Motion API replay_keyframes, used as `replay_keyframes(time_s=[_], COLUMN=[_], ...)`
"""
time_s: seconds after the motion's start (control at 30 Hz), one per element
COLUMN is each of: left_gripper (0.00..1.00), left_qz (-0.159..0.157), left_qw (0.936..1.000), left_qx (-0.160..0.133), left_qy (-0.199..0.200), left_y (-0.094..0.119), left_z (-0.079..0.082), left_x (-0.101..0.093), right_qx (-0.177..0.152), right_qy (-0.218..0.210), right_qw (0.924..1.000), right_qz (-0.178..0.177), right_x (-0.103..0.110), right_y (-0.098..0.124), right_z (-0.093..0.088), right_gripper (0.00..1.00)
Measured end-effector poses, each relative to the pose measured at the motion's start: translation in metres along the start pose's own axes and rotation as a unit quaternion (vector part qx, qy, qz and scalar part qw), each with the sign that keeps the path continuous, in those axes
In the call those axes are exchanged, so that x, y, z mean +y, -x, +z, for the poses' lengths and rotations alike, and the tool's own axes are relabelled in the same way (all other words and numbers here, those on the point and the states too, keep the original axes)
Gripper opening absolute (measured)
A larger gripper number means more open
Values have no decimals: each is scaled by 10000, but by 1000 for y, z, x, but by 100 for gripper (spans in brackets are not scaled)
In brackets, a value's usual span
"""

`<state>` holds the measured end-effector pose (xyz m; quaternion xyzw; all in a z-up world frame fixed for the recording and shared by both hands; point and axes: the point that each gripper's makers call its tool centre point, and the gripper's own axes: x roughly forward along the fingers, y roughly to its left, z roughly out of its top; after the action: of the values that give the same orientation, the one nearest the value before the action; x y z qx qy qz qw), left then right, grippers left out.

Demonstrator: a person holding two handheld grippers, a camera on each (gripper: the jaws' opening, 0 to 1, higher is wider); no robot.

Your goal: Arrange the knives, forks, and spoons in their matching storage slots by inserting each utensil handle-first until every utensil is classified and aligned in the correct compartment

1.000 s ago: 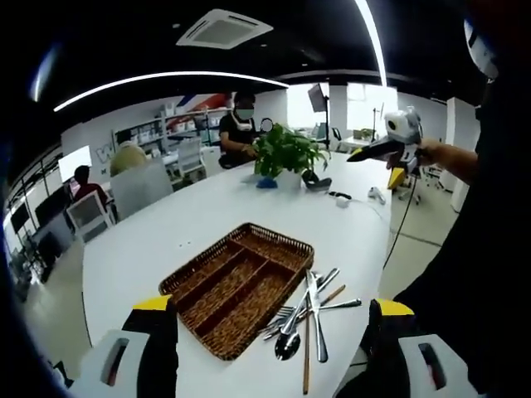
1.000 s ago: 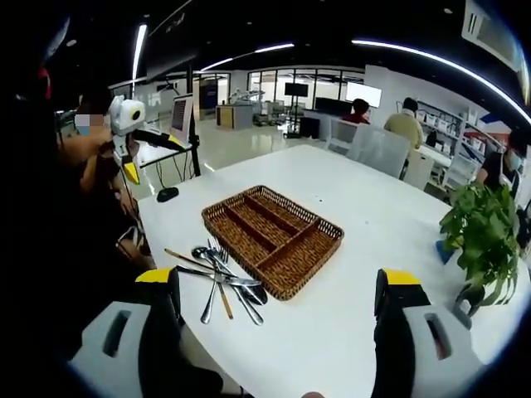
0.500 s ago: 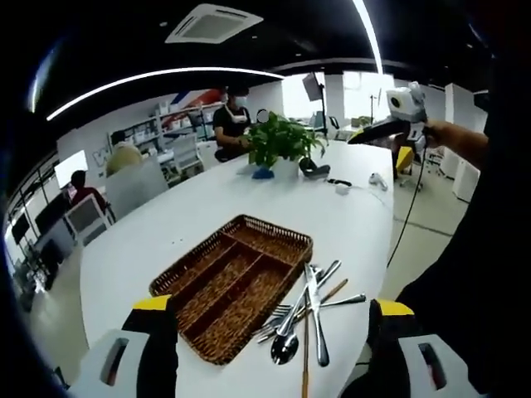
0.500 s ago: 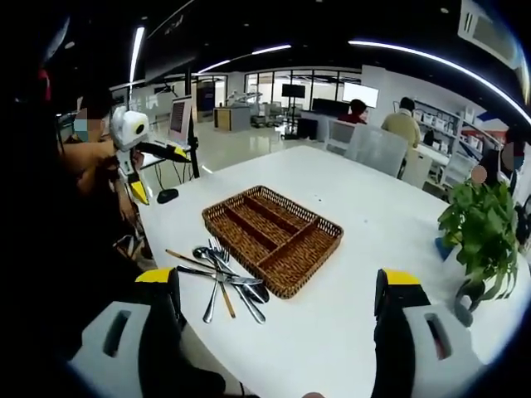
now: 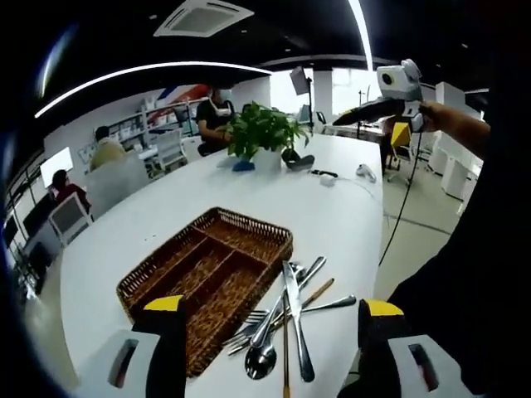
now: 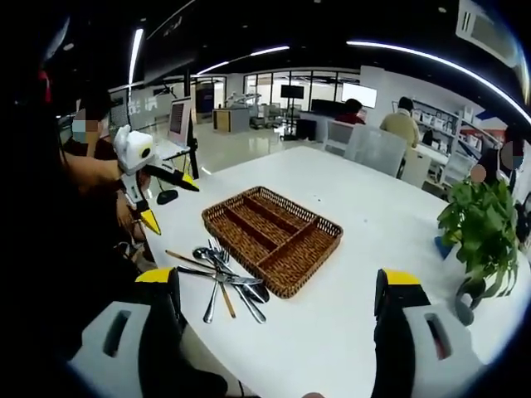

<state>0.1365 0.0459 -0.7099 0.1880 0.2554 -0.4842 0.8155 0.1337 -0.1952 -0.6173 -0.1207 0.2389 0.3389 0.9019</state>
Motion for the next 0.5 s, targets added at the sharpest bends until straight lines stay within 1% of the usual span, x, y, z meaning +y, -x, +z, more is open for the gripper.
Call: replay_keyframes(time_s=[0.03, 0.13, 0.23, 0.3, 0.37, 0.5], left_gripper=[86, 83, 77, 74, 71, 64], left_qz=[-49, -93, -145, -259, -301, -389], left_qw=[10000, 9999, 9996, 9994, 9990, 9980], left_qx=[15, 47, 91, 65, 243, 417], left_qy=[-8, 73, 225, 215, 244, 276], left_y=[-2, -10, -22, -32, -40, -52], left_z=[2, -2, -10, -14, -24, -36], left_x=[-6, -9, -13, -20, -24, -29], right_qx=[-5, 3, 24, 28, 35, 46], right_qy=[-8, -18, -36, -50, -56, -90], right_qw=[10000, 10000, 10000, 10000, 10000, 9999], right_qz=[-8, -32, -50, -51, -50, -63], right_x=[0, 0, 0, 1, 3, 4], right_y=[1, 2, 3, 3, 3, 5], right_z=[0, 0, -2, -3, -4, -6], right_gripper=[99, 99, 99, 99, 99, 99])
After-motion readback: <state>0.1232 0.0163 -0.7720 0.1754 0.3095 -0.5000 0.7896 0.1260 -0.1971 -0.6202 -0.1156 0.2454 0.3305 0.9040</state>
